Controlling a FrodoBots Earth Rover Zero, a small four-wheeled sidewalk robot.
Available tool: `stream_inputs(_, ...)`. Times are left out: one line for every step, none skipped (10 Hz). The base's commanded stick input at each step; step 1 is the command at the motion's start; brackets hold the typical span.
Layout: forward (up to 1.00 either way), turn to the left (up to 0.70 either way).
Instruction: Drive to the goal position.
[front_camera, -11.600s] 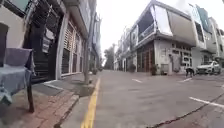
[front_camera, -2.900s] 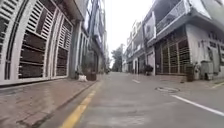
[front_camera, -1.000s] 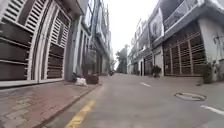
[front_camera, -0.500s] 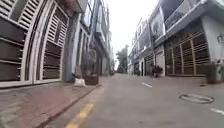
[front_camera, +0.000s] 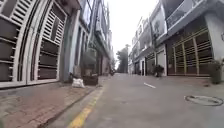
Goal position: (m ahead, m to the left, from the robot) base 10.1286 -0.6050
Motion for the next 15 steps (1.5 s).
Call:
stream_inputs(0.48, 0.00)
stream_inputs(0.48, 0.00)
stream_inputs(0.48, 0.00)
stream_inputs(0.48, -0.05)
stream_inputs(0.48, -0.33)
stream_inputs(0.48, -0.48)
stream_inputs(0.48, -0.09)
stream_inputs(0.48, 0.00)
stream_inputs(0.48, 0.00)
stream_inputs(0.48, 0.00)
stream_inputs(0.48, 0.00)
stream_inputs(0.48, 0.00)
stream_inputs(0.48, 0.00)
stream_inputs(0.48, 0.00)
stream_inputs(0.48, 0.00)
